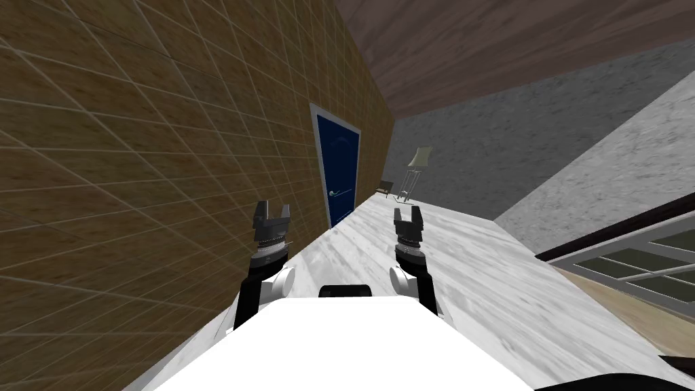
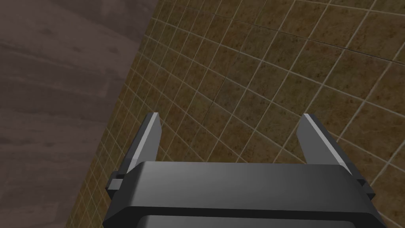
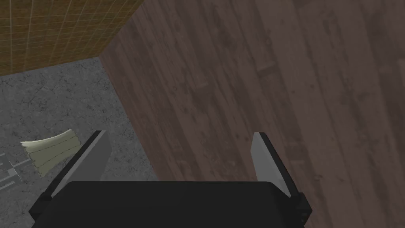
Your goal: Pull the door open
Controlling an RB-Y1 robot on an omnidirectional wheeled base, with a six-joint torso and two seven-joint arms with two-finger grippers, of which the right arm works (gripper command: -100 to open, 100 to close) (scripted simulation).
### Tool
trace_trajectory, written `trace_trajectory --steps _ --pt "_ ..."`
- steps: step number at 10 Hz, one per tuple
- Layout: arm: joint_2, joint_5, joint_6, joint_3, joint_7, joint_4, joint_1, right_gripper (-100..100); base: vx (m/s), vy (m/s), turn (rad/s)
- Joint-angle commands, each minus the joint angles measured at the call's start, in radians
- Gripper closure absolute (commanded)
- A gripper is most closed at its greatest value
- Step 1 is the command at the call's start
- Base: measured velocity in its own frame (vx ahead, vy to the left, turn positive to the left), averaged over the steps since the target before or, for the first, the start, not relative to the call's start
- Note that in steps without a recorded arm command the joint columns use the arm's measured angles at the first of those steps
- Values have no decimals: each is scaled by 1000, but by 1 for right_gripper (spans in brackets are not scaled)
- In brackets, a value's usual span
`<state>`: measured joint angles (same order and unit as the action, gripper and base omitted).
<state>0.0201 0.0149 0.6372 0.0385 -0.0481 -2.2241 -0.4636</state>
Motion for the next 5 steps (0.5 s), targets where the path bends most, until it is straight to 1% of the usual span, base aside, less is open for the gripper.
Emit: trace_trajectory --steps 1,3,5 --pt "-12 4 1 -1 2 31 12 -100 65 -9 138" --pt "-28 11 2 -3 5 75 30 -100 104 -23 169" --pt "-37 15 2 -4 7 105 42 -100 87 -7 104"
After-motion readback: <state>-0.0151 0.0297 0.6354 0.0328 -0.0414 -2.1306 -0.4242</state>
